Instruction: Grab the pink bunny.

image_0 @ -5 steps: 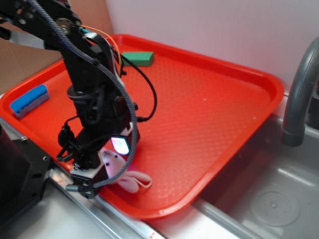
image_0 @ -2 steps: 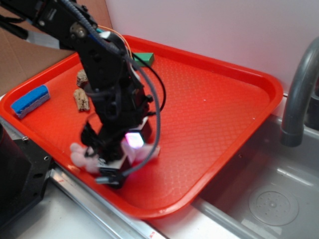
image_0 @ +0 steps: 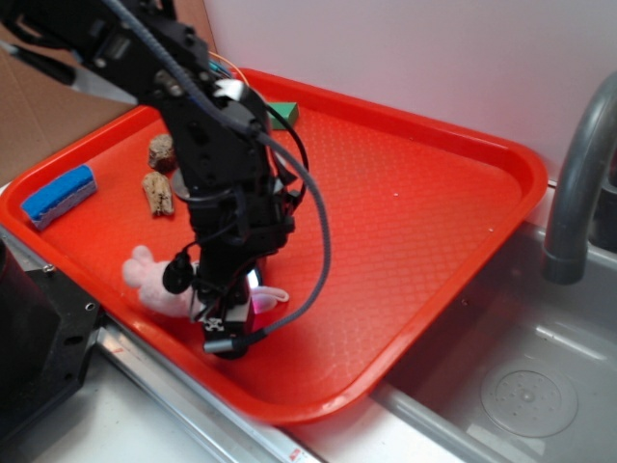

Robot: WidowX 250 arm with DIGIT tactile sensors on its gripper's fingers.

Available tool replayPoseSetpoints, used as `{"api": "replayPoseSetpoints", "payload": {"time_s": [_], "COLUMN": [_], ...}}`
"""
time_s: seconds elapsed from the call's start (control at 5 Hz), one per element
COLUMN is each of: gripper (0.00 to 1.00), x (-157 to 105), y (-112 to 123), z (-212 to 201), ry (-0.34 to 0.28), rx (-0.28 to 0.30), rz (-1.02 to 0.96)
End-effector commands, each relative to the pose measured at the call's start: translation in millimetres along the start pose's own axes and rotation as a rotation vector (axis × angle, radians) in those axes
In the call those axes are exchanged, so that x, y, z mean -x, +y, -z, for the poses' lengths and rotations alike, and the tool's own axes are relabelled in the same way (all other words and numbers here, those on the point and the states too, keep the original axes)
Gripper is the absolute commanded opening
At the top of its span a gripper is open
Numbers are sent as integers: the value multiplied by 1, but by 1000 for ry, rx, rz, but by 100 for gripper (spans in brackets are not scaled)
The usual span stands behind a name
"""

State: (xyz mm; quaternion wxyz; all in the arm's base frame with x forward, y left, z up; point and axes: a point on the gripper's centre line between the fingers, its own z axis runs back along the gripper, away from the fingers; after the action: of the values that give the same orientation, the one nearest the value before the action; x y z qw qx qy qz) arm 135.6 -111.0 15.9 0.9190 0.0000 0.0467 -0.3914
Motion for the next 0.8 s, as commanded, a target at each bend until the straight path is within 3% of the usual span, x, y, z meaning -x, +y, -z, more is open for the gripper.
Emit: {"api": "replayPoseSetpoints", "payload": {"time_s": [0.0, 0.2, 0.4, 0.6], "gripper": [0, 0, 0, 0], "x": [33, 63, 68, 60], "y": [18, 36, 59, 75], "z": [-82, -126, -154, -170], "ry": [-152, -329, -409, -337], "rx": [68, 97, 65, -61], "rz": [-372, -498, -540, -688]}}
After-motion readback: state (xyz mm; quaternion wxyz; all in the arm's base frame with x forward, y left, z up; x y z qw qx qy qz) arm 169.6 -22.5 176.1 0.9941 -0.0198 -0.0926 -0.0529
